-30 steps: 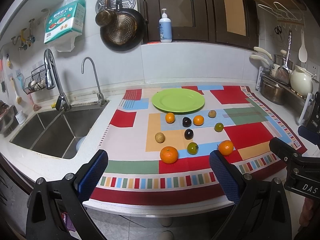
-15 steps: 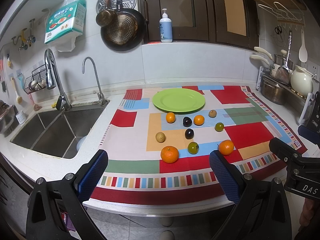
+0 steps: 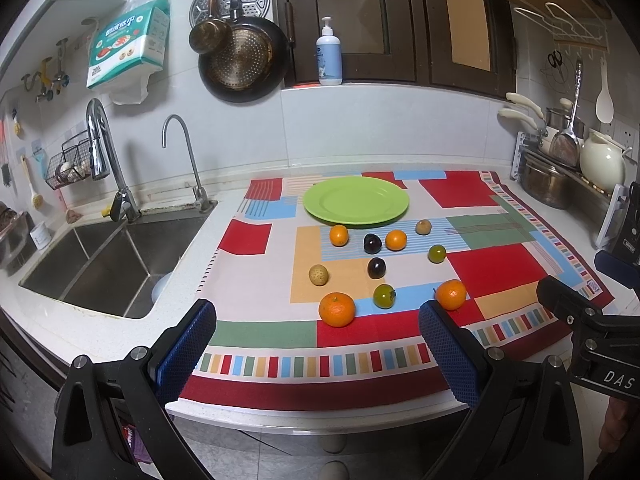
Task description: Organize fruits
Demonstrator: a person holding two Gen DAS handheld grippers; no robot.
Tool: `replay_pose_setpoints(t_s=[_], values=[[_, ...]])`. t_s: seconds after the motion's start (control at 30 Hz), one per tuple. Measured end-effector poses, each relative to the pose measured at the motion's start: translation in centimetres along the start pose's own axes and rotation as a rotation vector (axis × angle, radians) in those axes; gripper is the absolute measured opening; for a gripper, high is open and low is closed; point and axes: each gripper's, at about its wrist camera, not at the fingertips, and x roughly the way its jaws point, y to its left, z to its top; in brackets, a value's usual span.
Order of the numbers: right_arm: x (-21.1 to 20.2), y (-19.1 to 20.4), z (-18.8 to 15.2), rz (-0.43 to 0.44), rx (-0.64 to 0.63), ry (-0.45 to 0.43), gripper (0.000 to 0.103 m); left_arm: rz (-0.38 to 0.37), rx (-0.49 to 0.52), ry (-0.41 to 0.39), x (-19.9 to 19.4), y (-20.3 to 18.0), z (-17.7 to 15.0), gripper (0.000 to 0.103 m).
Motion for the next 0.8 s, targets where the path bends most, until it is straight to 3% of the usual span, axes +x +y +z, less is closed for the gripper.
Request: replay_pose_setpoints(t_s=[0.8], values=[[0.29, -0.23, -0.23, 0.002, -0.004, 0.008, 0.102, -0.005, 0.004, 0.013, 0.64, -0.18, -0.26, 0.103]])
